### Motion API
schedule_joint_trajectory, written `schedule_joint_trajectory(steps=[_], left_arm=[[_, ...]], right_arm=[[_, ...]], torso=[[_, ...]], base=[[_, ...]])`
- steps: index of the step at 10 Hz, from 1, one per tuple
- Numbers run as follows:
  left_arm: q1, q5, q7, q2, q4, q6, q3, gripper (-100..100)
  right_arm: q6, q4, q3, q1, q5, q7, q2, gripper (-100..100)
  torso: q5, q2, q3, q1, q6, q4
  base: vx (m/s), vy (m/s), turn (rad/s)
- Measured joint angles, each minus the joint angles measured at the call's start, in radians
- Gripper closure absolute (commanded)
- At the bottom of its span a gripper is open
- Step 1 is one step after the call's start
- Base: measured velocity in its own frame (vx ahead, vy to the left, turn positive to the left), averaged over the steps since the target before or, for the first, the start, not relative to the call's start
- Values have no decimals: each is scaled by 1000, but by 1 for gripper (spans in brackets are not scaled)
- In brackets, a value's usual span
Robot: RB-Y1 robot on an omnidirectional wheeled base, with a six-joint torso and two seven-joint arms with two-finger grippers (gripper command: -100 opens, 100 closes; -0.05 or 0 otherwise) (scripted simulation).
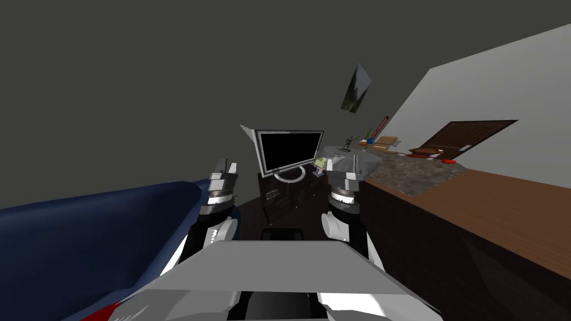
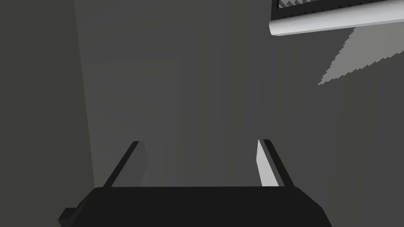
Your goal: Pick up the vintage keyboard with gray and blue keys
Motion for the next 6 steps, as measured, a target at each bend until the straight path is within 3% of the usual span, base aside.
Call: schedule_joint_trajectory(steps=[3, 6], left_arm=[[15, 17, 39, 69, 25, 39, 11, -100], [67, 45, 104, 123, 63, 71, 31, -100]], right_arm=[[0, 0, 0, 0, 0, 0, 0, 0], [0, 0, 0, 0, 0, 0, 0, 0]], torso=[[-1, 0, 0, -2, 0, 0], [-1, 1, 1, -4, 0, 0]], base=[[-4, -42, -143], [-14, -64, -188]])
